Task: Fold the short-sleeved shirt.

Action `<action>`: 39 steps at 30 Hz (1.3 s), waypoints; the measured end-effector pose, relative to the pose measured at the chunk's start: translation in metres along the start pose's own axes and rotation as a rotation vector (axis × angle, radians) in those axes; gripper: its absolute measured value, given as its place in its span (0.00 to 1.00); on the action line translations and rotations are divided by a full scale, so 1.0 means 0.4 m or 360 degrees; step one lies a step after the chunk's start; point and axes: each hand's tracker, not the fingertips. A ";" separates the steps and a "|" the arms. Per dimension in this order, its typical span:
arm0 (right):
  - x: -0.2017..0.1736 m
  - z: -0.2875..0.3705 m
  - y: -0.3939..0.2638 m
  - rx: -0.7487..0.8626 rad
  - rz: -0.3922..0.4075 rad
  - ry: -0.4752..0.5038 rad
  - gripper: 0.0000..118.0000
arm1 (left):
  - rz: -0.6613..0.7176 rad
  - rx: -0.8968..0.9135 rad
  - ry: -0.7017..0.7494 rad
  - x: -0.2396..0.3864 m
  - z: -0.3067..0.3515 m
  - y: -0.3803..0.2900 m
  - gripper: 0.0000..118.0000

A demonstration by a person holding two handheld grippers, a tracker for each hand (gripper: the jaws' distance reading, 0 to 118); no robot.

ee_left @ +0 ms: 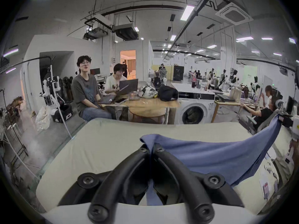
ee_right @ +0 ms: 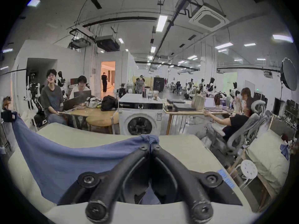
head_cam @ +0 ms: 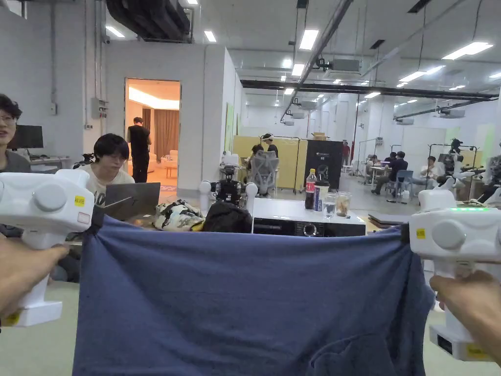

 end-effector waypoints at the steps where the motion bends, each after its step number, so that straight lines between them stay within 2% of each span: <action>1: -0.009 -0.003 0.027 0.0009 0.0008 -0.0002 0.00 | 0.0016 0.0022 0.0005 -0.004 -0.010 0.028 0.00; 4: -0.025 -0.037 0.123 0.0081 0.0074 -0.0028 0.00 | 0.0048 0.0095 0.0025 -0.014 -0.037 0.131 0.00; 10: -0.012 -0.114 0.296 0.0205 0.0044 -0.0071 0.00 | 0.0033 0.0230 0.0052 -0.007 -0.044 0.289 0.00; 17: -0.003 -0.030 0.308 0.0285 0.0031 -0.0086 0.00 | -0.0005 0.0285 0.0071 0.022 -0.029 0.303 0.00; 21: 0.007 -0.029 0.229 0.0244 0.0067 -0.0084 0.00 | -0.0012 0.0262 0.0065 0.028 -0.023 0.235 0.00; 28: 0.019 0.057 -0.019 0.0115 0.0038 -0.0082 0.00 | 0.0011 0.0166 0.0013 0.029 0.026 -0.008 0.00; 30: 0.019 0.093 -0.086 0.0070 0.0074 -0.0073 0.00 | 0.0011 0.0133 -0.0004 0.031 0.056 -0.087 0.00; 39: 0.048 0.254 -0.319 -0.0100 0.0098 -0.0056 0.00 | 0.0047 0.0027 -0.0082 0.018 0.228 -0.380 0.00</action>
